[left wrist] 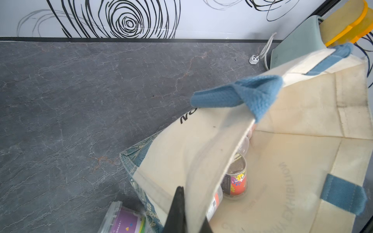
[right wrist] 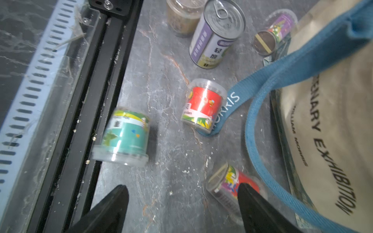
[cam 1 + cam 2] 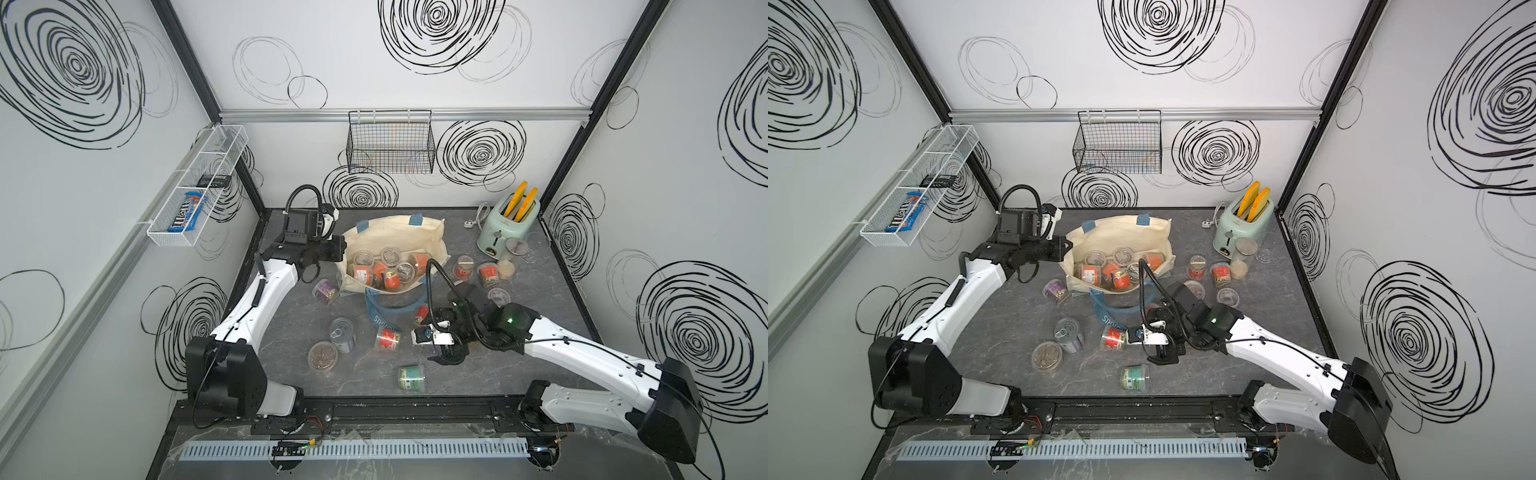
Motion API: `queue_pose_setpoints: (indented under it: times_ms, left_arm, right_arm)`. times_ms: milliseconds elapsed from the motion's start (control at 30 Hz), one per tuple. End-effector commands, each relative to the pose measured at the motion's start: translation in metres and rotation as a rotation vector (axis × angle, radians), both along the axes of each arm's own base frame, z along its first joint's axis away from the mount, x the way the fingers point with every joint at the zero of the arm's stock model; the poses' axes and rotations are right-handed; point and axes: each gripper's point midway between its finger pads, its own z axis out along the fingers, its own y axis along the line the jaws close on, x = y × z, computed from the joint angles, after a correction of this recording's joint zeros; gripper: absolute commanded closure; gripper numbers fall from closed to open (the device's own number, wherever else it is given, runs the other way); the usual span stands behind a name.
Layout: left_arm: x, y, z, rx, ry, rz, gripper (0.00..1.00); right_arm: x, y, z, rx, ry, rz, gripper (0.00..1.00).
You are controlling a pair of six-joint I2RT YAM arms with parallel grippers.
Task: Take out the seed jars from the canvas bag
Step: Pick up the seed jar from the canvas bag.
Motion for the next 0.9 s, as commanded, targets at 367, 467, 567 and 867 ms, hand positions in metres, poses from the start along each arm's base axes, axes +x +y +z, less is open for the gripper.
queue_pose_setpoints:
  times_ms: [367,467,567,867]
  left_arm:
    - [-0.010,-0.021,0.046,-0.001,-0.249,-0.212,1.00]
    - [-0.012,-0.017,0.041,0.052,-0.275,-0.223,1.00]
    - [-0.016,-0.015,0.034,0.087,-0.295,-0.224,1.00]
    - [-0.032,-0.026,0.016,0.075,-0.282,-0.266,1.00]
  right_arm:
    - [0.126,0.050,0.167,0.494,-0.201,-0.528,0.03]
    - [0.143,0.065,0.152,0.413,-0.231,-0.427,0.03]
    - [0.167,0.075,0.144,0.383,-0.214,-0.412,0.03]
    - [0.204,0.083,0.078,0.193,-0.213,-0.536,0.03]
